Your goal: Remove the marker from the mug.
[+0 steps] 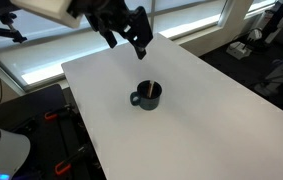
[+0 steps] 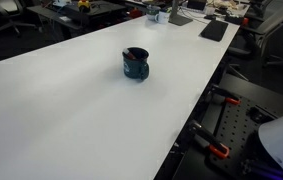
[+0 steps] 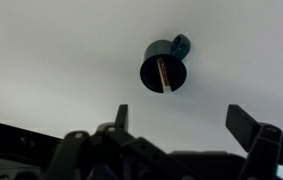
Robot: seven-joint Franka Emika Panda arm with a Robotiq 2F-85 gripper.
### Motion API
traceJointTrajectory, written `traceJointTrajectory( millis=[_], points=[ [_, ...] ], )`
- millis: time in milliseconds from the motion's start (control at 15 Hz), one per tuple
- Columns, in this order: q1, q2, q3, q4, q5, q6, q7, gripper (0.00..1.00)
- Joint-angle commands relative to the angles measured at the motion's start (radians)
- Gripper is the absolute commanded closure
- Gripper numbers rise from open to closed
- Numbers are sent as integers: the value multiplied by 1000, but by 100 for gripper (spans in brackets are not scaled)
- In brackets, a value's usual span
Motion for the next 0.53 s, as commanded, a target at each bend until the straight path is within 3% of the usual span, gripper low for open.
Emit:
traceJointTrajectory(
  millis=[0, 133, 200, 467],
  points=[
    [25, 135, 23, -17, -37, 191, 11, 0],
    [17, 194, 35, -24, -47, 253, 39, 0],
    [22, 129, 18, -24, -33, 188, 11, 0],
    [21, 161, 18, -14, -32, 201, 11, 0]
  ],
)
